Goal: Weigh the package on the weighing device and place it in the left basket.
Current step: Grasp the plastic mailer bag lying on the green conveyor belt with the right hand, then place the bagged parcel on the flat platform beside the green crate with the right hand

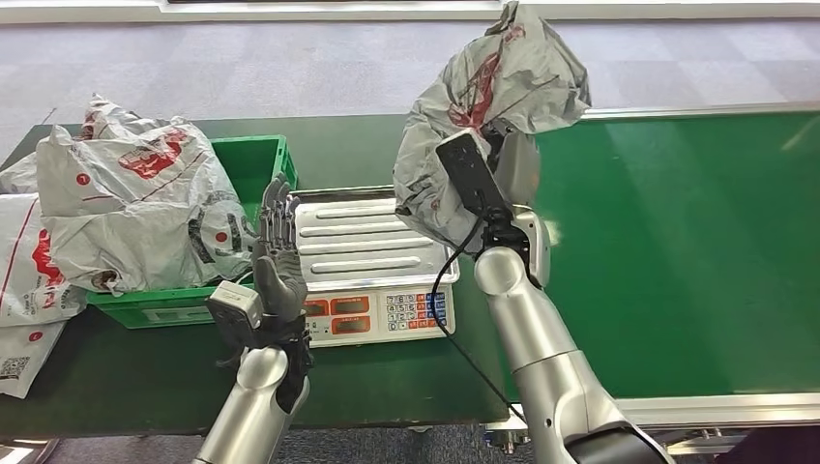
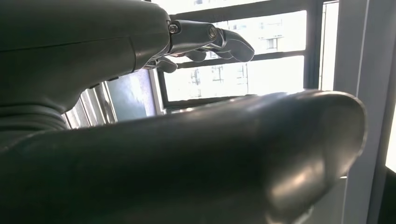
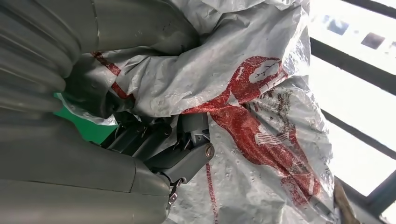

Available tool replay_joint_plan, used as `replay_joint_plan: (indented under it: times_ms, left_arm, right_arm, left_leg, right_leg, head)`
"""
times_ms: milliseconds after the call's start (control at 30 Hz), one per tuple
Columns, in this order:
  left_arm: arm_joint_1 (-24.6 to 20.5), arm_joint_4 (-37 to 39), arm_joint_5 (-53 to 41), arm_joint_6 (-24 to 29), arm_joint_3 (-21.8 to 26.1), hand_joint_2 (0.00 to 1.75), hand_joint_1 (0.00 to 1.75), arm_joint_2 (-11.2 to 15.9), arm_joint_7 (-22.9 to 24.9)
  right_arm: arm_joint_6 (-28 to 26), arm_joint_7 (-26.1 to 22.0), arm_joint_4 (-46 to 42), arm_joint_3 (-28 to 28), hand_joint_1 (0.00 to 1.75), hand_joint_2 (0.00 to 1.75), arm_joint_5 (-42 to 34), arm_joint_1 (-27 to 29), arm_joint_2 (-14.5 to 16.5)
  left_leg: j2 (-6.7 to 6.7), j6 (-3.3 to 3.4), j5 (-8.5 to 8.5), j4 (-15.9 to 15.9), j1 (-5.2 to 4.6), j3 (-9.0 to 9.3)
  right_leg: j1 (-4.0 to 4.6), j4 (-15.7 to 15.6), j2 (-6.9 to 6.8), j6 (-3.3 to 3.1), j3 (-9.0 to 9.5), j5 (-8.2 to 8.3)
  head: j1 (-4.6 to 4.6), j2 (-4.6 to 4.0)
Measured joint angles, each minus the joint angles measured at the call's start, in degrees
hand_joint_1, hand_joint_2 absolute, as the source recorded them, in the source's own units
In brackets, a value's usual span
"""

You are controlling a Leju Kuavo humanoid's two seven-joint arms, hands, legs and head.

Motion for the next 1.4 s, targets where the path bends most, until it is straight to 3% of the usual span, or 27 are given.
replay_joint_plan:
  times_ms: [167, 500, 567, 733, 967, 1100, 1200, 1400]
  left_arm:
    - [0.0, -1.0, 2.0, 2.0, 0.6, 0.00, 0.00, -0.1, 0.0]
    - [0.8, -3.6, 3.3, 2.1, 4.2, 0.00, 0.00, -0.5, 0.0]
    - [0.9, -3.8, 3.3, 1.9, 4.4, 0.00, 0.00, -0.5, 0.0]
    - [1.0, -4.0, 3.3, 0.2, 5.0, 0.00, 0.00, -0.7, 0.0]
    - [1.0, -4.0, 3.0, -0.2, 5.5, 0.00, 0.00, -1.0, 0.0]
    - [1.0, -4.2, 2.8, -0.3, 6.0, 0.00, 0.00, -1.3, 0.0]
    - [1.0, -4.4, 2.6, -0.3, 6.4, 0.00, 0.00, -1.4, 0.0]
    - [1.1, -5.1, 2.3, 0.0, 7.0, 0.00, 0.00, -1.4, 0.0]
  right_arm:
    - [0.7, 2.5, 8.4, 4.1, 1.75, 1.75, -2.6, -4.7, 1.0]
    - [3.3, 3.6, 14.3, 13.2, 1.75, 1.75, -9.6, -8.1, 1.3]
    - [6.0, 3.0, 15.1, 13.7, 1.75, 1.75, -11.0, -8.4, 1.3]
    - [19.6, -3.0, 17.4, 15.2, 1.75, 1.75, -16.4, -8.9, 1.4]
    - [22.5, -5.3, 19.6, 15.9, 1.71, 1.75, -18.0, -9.2, 1.4]
    - [23.9, -5.4, 20.4, 16.6, 0.00, 1.75, -19.6, -9.3, 1.4]
    - [23.9, -5.5, 21.3, 17.2, 0.00, 1.75, -20.5, -9.3, 1.4]
    - [18.3, -5.3, 22.6, 17.5, 0.00, 1.75, -20.7, -9.3, 1.4]
  left_leg:
    - [0.02, 0.00, -0.06, 0.0, 0.00, -0.06]
    - [0.02, 0.00, -0.07, 0.0, 0.00, -0.08]
    - [0.02, 0.00, -0.07, 0.0, -0.01, -0.08]
    - [0.01, 0.00, -0.07, 0.0, 0.00, -0.07]
    - [0.02, -0.01, -0.07, 0.0, 0.00, -0.08]
    - [0.02, -0.01, -0.07, 0.0, 0.00, -0.09]
    - [0.01, -0.01, -0.07, 0.0, 0.00, -0.09]
    - [0.03, -0.01, -0.07, 0.0, 0.00, -0.09]
  right_leg:
    - [0.01, 0.0, 0.07, -0.01, -0.07, -0.02]
    - [0.01, 0.0, 0.04, -0.01, -0.10, -0.04]
    - [0.01, 0.0, 0.04, -0.01, -0.10, -0.04]
    - [0.01, 0.0, 0.03, -0.02, -0.11, -0.04]
    - [0.01, 0.0, 0.05, -0.02, -0.12, -0.04]
    - [0.01, 0.0, 0.04, -0.02, -0.12, -0.04]
    - [0.01, 0.0, 0.04, -0.02, -0.12, -0.04]
    - [0.01, 0.0, 0.05, -0.02, -0.12, -0.04]
  head:
    - [0.00, 0.00]
    - [0.00, 0.00]
    - [0.01, 0.00]
    - [-0.02, 0.00]
    - [0.00, 0.00]
    - [-0.01, 0.00]
    - [-0.01, 0.00]
    - [-0.01, 0.00]
